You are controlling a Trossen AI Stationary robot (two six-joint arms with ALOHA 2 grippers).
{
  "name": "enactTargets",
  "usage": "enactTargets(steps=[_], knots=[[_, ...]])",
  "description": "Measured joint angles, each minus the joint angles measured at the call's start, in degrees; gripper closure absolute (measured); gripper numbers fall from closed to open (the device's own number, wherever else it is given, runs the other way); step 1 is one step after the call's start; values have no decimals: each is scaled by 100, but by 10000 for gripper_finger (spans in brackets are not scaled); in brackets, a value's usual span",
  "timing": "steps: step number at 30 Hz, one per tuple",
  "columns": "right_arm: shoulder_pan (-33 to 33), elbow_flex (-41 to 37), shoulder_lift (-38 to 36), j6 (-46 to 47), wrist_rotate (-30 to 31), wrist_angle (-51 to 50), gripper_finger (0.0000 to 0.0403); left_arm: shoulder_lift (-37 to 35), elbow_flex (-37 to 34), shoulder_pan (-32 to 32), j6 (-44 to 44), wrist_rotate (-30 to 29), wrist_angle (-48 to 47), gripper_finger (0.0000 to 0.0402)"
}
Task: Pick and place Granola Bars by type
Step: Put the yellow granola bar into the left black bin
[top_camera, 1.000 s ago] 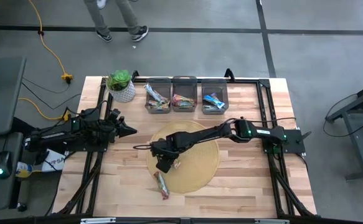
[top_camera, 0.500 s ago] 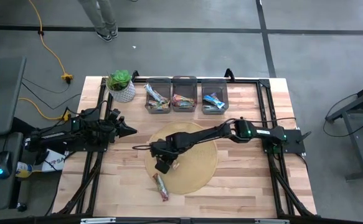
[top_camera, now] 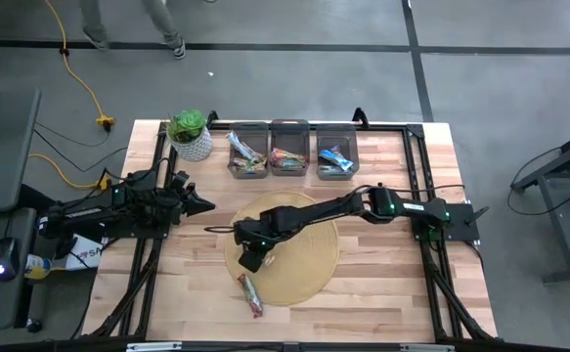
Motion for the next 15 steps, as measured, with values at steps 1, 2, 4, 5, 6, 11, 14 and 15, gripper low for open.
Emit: enactTargets(steps=[1,2,4,5,6,11,14,15], knots=[[1,0,-3,0,-1,6,336,0,0,2,0,0,0,392],[2,0,-7,0,-4,14,336,-2,0,0,0,0,0,392],[2,2,-7,0,-8,46,336,0,0,0,0,0,0,392],[2,2,-7,0,-14,45,336,0,-2,0,-1,0,0,392],[2,2,-7,-1,-26,63,336,0,-2,0,-1,0,0,392],[2,5,-27,-44,-174,410,336,-1,0,0,-2,9,0,392],[2,7,-142,-58,-141,651,336,0,-2,0,-39,11,0,392],[2,11,-203,-92,-81,723,336,0,-2,0,-39,11,0,392]])
